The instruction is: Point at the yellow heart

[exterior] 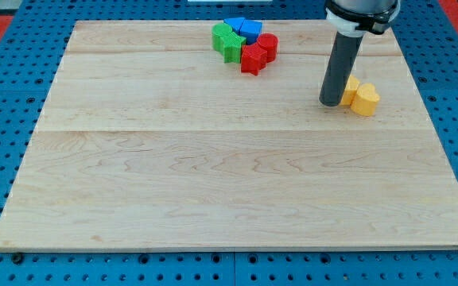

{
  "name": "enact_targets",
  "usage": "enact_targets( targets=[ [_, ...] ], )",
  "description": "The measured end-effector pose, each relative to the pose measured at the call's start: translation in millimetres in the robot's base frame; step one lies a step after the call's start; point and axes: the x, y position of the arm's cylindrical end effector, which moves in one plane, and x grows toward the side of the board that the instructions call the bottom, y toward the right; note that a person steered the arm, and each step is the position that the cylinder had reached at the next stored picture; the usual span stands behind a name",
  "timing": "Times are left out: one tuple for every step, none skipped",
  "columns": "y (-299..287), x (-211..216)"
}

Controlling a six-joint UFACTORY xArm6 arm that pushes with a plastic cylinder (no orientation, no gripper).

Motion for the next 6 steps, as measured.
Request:
enact_targets(
  targets=[
    [0.0,0.0],
    [0.3,27.8],
    [7.8,54.8],
    [32.7,48.6],
    [43.3,33.4],
    [35.8,21.9]
  ],
)
